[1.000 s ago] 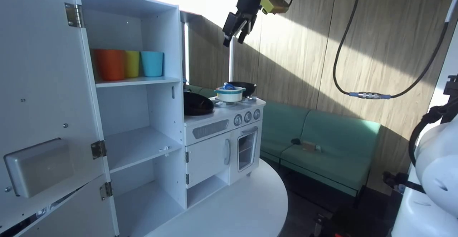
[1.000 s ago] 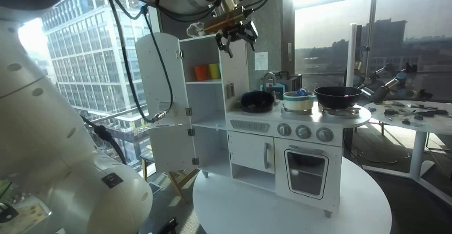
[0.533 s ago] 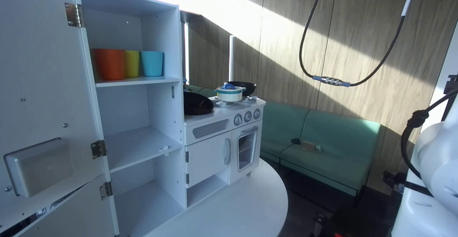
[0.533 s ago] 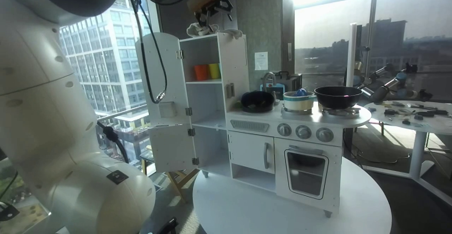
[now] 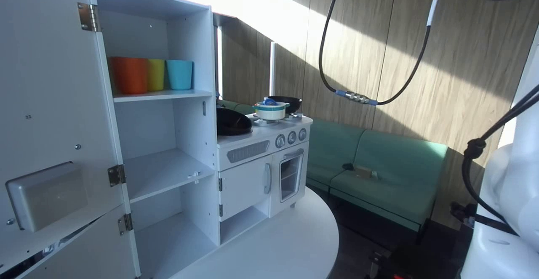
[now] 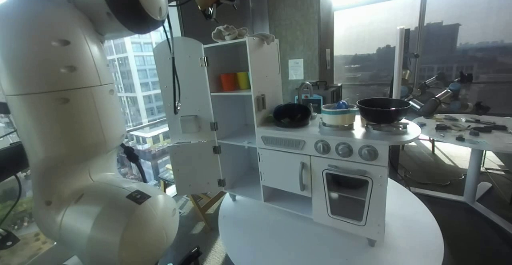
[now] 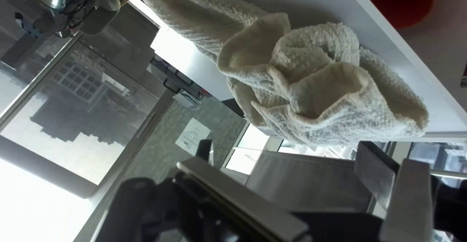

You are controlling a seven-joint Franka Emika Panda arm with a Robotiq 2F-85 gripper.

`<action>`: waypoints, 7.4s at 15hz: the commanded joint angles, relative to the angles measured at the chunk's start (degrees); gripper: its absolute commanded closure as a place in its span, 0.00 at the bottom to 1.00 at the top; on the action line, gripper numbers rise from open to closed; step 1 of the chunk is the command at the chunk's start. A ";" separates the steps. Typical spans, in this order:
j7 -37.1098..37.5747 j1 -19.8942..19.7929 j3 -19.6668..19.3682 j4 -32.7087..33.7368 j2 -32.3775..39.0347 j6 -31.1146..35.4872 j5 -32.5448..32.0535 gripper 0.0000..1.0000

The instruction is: Move the towel from the top of the cabinet and place it in the middle shelf

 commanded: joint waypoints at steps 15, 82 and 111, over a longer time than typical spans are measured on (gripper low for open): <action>10.07 2.81 -1.32 28.29 20.99 -20.85 13.43 0.00; -48.60 11.05 -13.39 -69.45 -24.25 16.48 9.45 0.92; -52.86 6.18 -13.92 -62.42 8.57 79.56 -1.25 0.92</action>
